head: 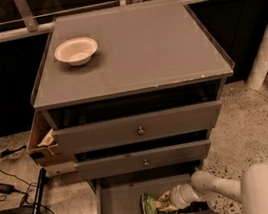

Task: Pick green jalapeno chip bag from bottom drawer and place on counter

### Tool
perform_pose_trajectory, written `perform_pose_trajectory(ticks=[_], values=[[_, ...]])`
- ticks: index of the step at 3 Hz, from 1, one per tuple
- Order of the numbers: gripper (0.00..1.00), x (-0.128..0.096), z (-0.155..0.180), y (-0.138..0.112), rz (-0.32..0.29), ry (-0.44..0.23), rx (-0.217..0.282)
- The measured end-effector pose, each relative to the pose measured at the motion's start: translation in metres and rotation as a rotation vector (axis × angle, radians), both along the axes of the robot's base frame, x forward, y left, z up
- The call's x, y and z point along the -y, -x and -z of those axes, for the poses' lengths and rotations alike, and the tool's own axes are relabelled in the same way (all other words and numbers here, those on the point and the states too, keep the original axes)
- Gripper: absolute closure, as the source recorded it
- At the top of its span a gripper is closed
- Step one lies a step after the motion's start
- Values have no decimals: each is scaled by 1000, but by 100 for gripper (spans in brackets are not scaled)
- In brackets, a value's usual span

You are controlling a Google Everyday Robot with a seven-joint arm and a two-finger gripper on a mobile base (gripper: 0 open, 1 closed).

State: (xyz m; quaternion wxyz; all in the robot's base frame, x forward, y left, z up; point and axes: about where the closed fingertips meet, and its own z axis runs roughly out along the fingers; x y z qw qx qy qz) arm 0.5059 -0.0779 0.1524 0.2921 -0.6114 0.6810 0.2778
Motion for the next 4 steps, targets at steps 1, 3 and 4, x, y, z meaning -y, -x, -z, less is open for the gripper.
perform_pose_trajectory(ticks=[1, 3, 4], values=[[100, 9, -58, 1, 4, 5, 29], [100, 9, -95, 6, 0, 6, 50], [100, -6, -214, 11, 80, -31, 117]])
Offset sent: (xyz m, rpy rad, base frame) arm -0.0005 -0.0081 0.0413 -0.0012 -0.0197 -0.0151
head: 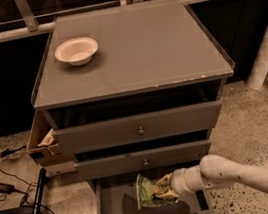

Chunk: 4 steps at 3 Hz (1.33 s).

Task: Pick green jalapeno chip bag from bottom drawer and place on counter

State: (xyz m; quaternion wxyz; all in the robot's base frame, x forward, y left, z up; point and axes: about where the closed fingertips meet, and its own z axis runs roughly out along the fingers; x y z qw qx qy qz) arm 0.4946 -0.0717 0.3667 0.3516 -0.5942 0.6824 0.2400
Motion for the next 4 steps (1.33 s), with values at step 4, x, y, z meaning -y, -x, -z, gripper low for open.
perform_pose_trajectory(ticks=[4], values=[[100, -23, -125, 27, -61, 25, 36]])
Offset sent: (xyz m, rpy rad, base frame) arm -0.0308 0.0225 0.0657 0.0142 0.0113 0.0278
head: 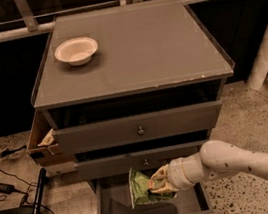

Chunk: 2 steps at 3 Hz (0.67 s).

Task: Pick green jalapeno chip bag from bottom drawer and place on counter

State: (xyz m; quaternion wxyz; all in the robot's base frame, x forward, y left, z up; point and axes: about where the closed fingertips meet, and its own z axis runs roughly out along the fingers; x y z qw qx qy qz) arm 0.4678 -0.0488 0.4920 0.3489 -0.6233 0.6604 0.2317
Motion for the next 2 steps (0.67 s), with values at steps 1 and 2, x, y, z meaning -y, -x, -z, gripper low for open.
perform_pose_trajectory(ticks=[1, 2], values=[[100, 5, -60, -11, 27, -41, -18], [100, 8, -158, -15, 48, -65, -40]])
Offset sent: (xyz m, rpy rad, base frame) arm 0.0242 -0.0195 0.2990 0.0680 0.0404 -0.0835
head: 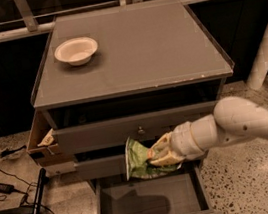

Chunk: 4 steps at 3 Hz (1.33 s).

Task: Pick green jalapeno chip bag from bottom drawer and place on counter

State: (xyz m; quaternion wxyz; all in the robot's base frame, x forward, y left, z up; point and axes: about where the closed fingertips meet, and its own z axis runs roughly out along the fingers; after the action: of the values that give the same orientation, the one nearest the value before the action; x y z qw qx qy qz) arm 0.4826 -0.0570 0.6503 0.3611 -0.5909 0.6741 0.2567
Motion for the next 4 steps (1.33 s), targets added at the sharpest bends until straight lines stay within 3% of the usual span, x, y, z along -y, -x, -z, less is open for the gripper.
perform_pose_trajectory(ticks=[1, 2, 4], values=[[100, 4, -119, 0, 12, 15, 40], [100, 5, -213, 3, 12, 52, 108], [100, 3, -219, 3, 7, 53, 119]])
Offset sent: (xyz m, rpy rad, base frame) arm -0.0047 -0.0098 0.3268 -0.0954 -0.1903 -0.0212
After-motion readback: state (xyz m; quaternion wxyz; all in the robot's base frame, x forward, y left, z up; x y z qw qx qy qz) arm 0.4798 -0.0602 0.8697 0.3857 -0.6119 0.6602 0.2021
